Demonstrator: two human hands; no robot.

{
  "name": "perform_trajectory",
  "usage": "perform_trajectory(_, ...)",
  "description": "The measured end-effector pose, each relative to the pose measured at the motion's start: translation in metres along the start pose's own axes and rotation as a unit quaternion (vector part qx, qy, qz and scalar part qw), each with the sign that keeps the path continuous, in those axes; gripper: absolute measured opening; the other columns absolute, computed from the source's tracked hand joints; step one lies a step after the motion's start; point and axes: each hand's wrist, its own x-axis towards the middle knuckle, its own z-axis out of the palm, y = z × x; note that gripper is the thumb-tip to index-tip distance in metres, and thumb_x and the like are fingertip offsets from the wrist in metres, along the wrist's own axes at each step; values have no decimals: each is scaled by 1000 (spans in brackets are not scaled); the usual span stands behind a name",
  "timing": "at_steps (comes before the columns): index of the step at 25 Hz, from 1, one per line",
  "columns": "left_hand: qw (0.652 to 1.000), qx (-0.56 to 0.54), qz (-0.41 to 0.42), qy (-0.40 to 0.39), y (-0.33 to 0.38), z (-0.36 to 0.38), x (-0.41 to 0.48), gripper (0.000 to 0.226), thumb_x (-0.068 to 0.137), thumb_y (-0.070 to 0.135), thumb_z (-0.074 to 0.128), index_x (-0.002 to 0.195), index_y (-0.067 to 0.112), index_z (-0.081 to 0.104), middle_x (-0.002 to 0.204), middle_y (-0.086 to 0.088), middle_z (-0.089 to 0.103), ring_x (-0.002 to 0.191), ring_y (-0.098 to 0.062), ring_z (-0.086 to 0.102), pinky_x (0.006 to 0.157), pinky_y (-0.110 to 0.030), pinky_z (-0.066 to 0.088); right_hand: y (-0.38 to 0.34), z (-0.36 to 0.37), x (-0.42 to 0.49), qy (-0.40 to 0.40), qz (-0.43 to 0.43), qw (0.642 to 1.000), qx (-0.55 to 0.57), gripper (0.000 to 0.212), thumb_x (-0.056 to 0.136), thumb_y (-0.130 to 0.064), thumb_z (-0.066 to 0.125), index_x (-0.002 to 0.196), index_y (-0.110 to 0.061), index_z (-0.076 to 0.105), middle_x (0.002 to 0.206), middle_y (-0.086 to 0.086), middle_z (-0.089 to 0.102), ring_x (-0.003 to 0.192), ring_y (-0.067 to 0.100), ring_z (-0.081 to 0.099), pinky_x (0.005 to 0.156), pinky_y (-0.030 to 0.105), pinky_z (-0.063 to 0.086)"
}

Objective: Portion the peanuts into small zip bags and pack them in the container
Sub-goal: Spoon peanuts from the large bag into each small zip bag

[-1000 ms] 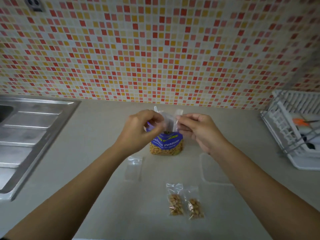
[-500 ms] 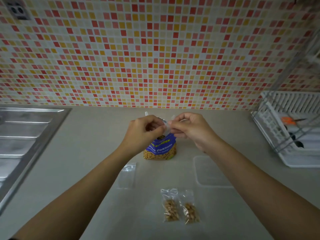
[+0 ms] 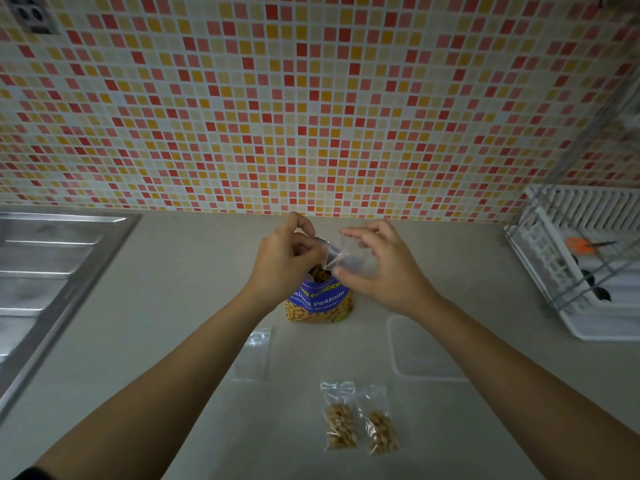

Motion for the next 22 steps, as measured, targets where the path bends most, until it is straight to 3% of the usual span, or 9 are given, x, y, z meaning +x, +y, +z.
perform_trajectory(2, 1000, -19, -12, 0, -1, 1, 1, 27, 82, 2, 64, 84, 21, 45, 75, -2, 73, 69, -23, 67, 52, -18, 49, 5, 5, -2, 10, -30, 996, -82, 74, 62, -49, 78, 126, -25, 51, 125, -7, 45, 116, 12, 46, 97, 29, 38)
perform_trajectory(4, 999, -46, -22, -2, -1, 3, 2, 29, 81, 1, 64, 87, 19, 42, 74, -2, 72, 69, -22, 66, 54, -18, 51, 9, 12, -3, 54, -56, 983, -165, 78, 59, -59, 72, 126, -23, 50, 130, -6, 50, 121, 16, 46, 101, 43, 36)
perform_trajectory(7, 997, -64, -31, -8, 1, 5, 3, 31, 80, 0, 64, 93, 15, 40, 73, -2, 72, 65, -16, 65, 54, -18, 50, 12, 22, -2, 115, -54, 969, -213, 74, 63, -66, 60, 123, -23, 52, 126, -5, 57, 121, 15, 46, 104, 53, 30)
perform_trajectory(11, 998, -60, -30, -6, 1, 6, 4, 30, 80, 2, 65, 95, 15, 42, 73, 2, 73, 63, -8, 65, 53, -16, 49, 17, 25, 0, 177, -80, 952, -237, 60, 70, -60, 60, 117, -23, 56, 120, -3, 62, 119, 11, 43, 101, 57, 28)
perform_trajectory(14, 1000, 10, -10, -2, 2, 5, 5, 26, 84, 12, 64, 102, 18, 46, 75, 11, 70, 62, 5, 60, 53, -8, 46, 18, 24, 1, 193, -95, 954, -209, 48, 73, -54, 60, 112, -26, 58, 114, -5, 65, 117, 11, 44, 101, 58, 26)
perform_trajectory(17, 994, 91, 44, 50, -4, -2, 12, 28, 89, 28, 58, 114, 18, 48, 103, 10, 61, 81, 0, 57, 62, -7, 44, 26, 17, 2, 185, -77, 962, -185, 48, 72, -55, 61, 110, -26, 60, 112, -6, 66, 116, 11, 46, 103, 58, 24)
perform_trajectory(19, 977, 191, 49, 78, -22, -10, 29, 43, 90, 36, 56, 127, 16, 46, 126, -1, 48, 106, -15, 53, 86, -24, 49, 32, 10, 2, 160, -55, 970, -172, 56, 70, -61, 61, 114, -26, 60, 114, -6, 65, 117, 13, 49, 105, 57, 26)
perform_trajectory(21, 953, 304, 2, 6, -38, -15, 48, 56, 87, 39, 60, 135, 17, 41, 136, -9, 43, 117, -26, 48, 98, -40, 46, 38, 5, 2, 133, -51, 976, -164, 62, 68, -64, 61, 116, -25, 59, 114, -5, 64, 116, 17, 52, 102, 59, 29)
perform_trajectory(22, 936, 348, -17, -50, -42, -15, 56, 56, 86, 37, 61, 134, 16, 42, 133, -11, 47, 114, -26, 51, 96, -37, 46, 40, 3, 2, 120, -50, 978, -161, 64, 67, -65, 61, 116, -24, 58, 114, -5, 64, 115, 18, 53, 101, 60, 31)
